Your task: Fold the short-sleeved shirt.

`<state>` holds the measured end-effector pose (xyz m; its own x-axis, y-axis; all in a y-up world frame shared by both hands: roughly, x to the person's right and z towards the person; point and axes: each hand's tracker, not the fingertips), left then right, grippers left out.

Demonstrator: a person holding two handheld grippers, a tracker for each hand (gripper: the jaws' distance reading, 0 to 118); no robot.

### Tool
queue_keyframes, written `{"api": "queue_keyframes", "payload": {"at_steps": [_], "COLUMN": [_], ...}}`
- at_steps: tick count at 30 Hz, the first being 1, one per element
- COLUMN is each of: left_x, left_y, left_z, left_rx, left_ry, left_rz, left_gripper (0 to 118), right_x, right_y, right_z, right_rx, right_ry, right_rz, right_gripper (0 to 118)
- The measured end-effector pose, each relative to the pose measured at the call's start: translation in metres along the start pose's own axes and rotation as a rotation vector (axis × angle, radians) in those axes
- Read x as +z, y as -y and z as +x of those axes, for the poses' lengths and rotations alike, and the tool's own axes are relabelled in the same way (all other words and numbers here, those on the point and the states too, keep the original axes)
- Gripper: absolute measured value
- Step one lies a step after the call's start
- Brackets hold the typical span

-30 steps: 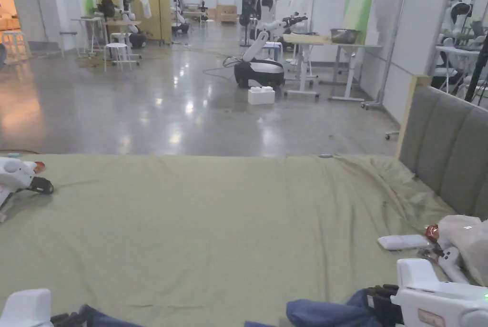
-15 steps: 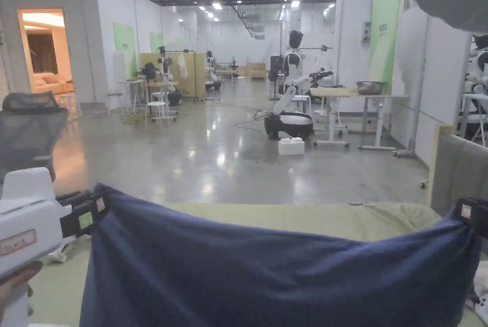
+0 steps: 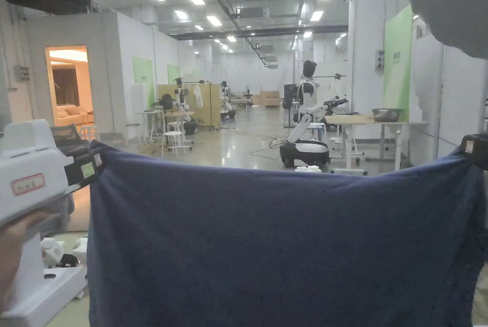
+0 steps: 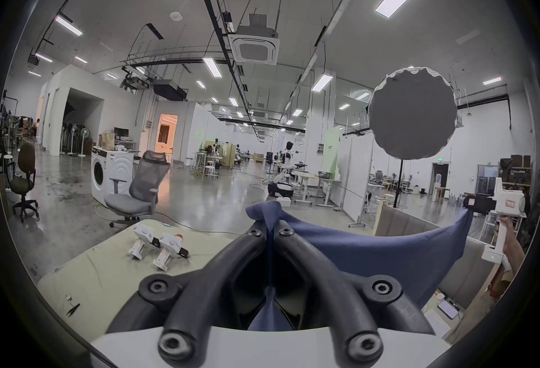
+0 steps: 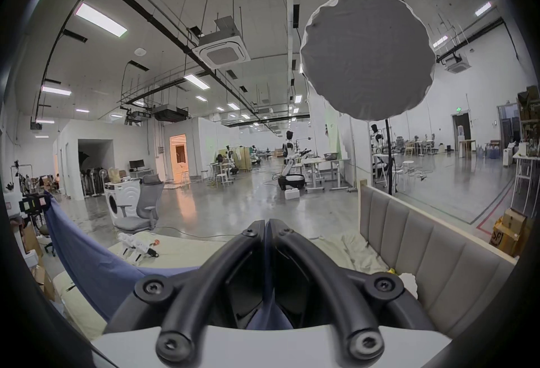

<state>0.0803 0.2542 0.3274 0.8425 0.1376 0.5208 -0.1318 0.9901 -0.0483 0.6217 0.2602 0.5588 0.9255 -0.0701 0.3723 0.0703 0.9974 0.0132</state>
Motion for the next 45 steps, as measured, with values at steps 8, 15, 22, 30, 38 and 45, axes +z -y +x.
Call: {"api": "queue_keyframes", "payload": {"at_steps": [8, 15, 22, 30, 38, 45], "left_x": [-0.065, -0.124, -0.181, -0.240, -0.284, -0.293], "left_y": [-0.016, -0.024, -0.033, -0.029, -0.012, 0.049], "left_z": [-0.001, 0.000, -0.004, -0.007, -0.016, -0.008], "left_rx": [-0.055, -0.086, -0.073, -0.056, -0.065, -0.113], "left_ry": [-0.040, -0.078, -0.104, -0.155, -0.158, -0.164], "left_rz": [-0.010, -0.025, -0.024, -0.044, -0.061, -0.146], "left_gripper": [0, 0, 0, 0, 0, 0], "right_x": [-0.063, -0.114, -0.167, -0.219, -0.256, -0.265], "right_y": [-0.030, -0.050, -0.072, -0.090, -0.080, -0.003], "right_z": [-0.015, -0.021, -0.024, -0.042, -0.050, -0.036], "right_rx": [0.027, 0.082, 0.085, 0.132, 0.275, 0.128], "right_ry": [0.073, 0.115, 0.151, 0.202, 0.224, 0.168], "right_rz": [0.036, 0.054, 0.090, 0.138, 0.092, 0.030], "right_gripper": [0, 0, 0, 0, 0, 0]}}
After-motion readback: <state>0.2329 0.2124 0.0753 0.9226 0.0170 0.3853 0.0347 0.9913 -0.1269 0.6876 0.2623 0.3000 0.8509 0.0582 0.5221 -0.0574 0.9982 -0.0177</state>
